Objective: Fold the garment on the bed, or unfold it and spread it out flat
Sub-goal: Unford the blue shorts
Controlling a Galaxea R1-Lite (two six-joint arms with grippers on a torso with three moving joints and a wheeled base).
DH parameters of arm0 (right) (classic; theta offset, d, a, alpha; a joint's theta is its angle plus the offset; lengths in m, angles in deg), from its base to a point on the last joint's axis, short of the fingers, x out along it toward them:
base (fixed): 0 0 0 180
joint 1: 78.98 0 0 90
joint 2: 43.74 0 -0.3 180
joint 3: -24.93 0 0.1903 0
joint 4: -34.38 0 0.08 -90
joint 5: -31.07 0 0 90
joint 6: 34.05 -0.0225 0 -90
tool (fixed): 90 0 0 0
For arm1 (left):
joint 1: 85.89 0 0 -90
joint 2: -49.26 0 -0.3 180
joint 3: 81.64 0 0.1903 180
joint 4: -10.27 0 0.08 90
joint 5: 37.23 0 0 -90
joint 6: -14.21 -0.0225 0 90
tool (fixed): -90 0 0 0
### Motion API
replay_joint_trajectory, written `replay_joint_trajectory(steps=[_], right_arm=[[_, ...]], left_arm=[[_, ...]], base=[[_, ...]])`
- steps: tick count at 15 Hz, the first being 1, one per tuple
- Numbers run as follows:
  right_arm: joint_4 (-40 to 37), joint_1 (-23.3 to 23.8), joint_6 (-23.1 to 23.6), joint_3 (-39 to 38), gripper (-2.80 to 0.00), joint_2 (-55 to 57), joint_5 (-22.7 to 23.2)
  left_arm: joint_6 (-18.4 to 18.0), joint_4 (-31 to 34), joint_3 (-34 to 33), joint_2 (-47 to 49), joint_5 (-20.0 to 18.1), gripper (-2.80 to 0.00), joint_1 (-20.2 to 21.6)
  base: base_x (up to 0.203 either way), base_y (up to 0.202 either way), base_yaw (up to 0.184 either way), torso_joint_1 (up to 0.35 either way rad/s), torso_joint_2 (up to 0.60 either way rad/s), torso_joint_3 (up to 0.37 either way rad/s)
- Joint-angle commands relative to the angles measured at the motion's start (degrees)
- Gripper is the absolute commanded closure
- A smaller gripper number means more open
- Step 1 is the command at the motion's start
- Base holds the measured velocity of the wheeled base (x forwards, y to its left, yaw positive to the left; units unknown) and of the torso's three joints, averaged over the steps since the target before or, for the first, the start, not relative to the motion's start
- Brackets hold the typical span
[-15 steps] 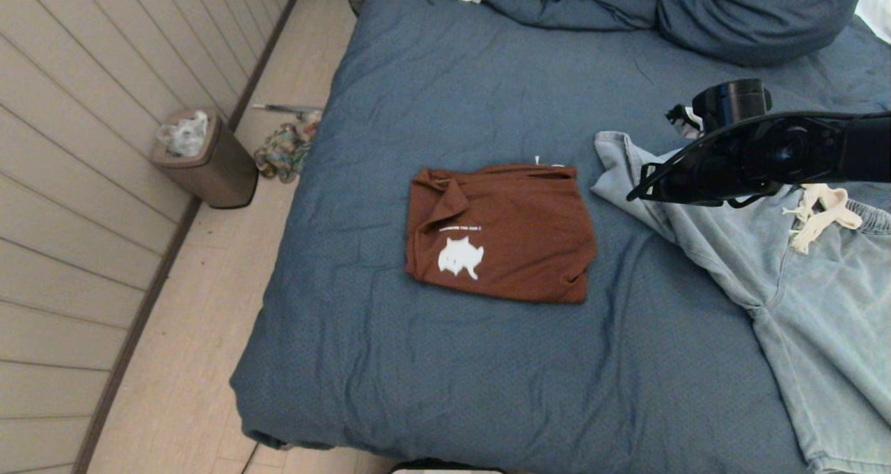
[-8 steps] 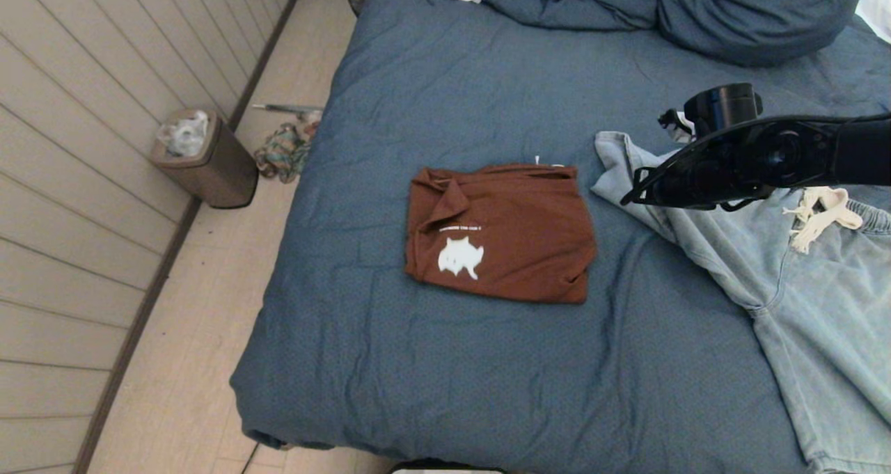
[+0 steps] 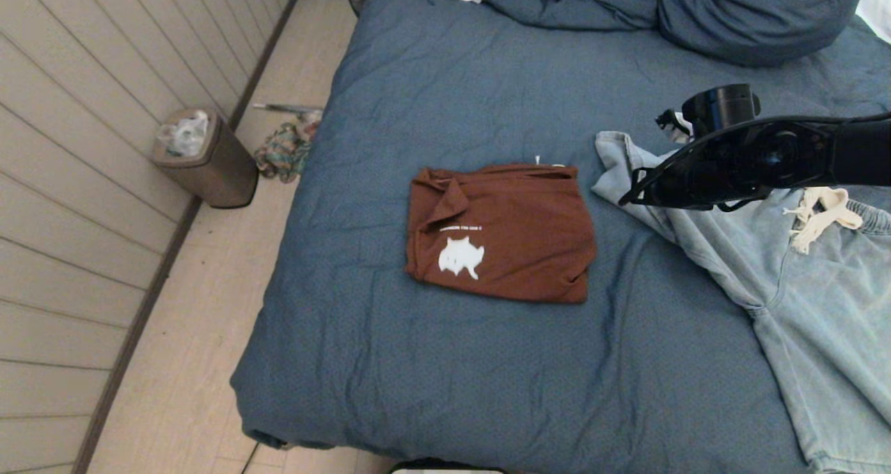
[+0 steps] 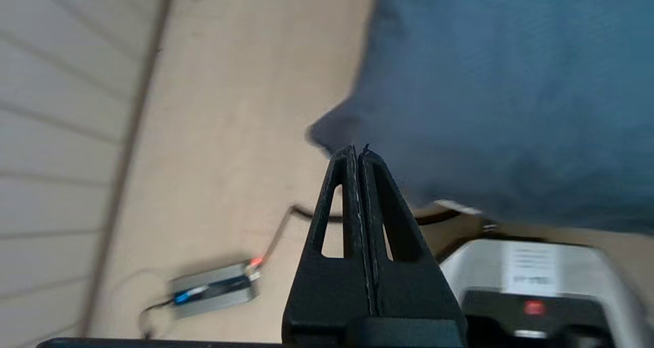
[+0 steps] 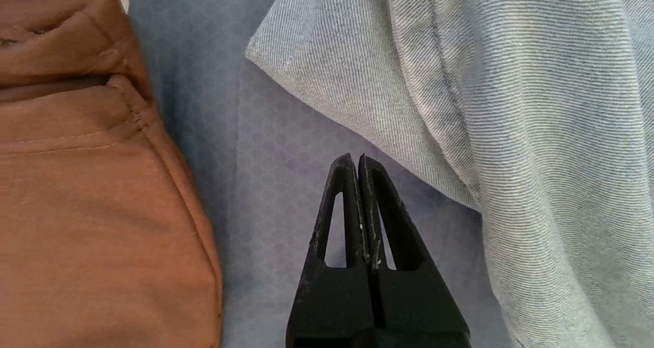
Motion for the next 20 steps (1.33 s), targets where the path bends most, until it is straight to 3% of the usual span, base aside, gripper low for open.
replay_joint_trajectory(steps=[1,6,12,14,16,18,20], right_arm=[[-0.1,-0.6,0.0,0.0,0.00,0.0,-0.1],[-0.7,-1.0,0.4,-1.1,0.00,-2.3,-0.9],[-8.5,3.8,11.0,-0.5,0.00,1.6,-1.4],[-8.3,4.4,12.9,-0.3,0.00,2.6,-7.1],[-7.7,4.4,13.0,0.1,0.00,4.0,-9.0],[-7.5,4.5,11.9,2.9,0.00,5.3,-10.2],[-7.0,5.7,9.7,6.1,0.00,7.0,-15.8]], left_arm=[[0.6,-3.1,-0.6,-1.5,-1.4,0.00,-0.1],[0.8,-3.4,-0.7,-1.5,-1.2,0.00,-0.1],[0.8,-3.4,-0.7,-1.5,-1.2,0.00,-0.1],[0.8,-3.4,-0.7,-1.5,-1.2,0.00,-0.2],[0.8,-3.4,-0.7,-1.5,-1.2,0.00,-0.2],[0.8,-3.4,-0.7,-1.5,-1.3,0.00,-0.2],[0.8,-3.4,-0.7,-1.5,-1.2,0.00,-0.2]], base=[[0.000,0.000,0.000,0.000,0.00,0.000],[0.000,0.000,0.000,0.000,0.00,0.000],[0.000,0.000,0.000,0.000,0.00,0.000],[0.000,0.000,0.000,0.000,0.00,0.000],[0.000,0.000,0.000,0.000,0.00,0.000],[0.000,0.000,0.000,0.000,0.00,0.000],[0.000,0.000,0.000,0.000,0.00,0.000]])
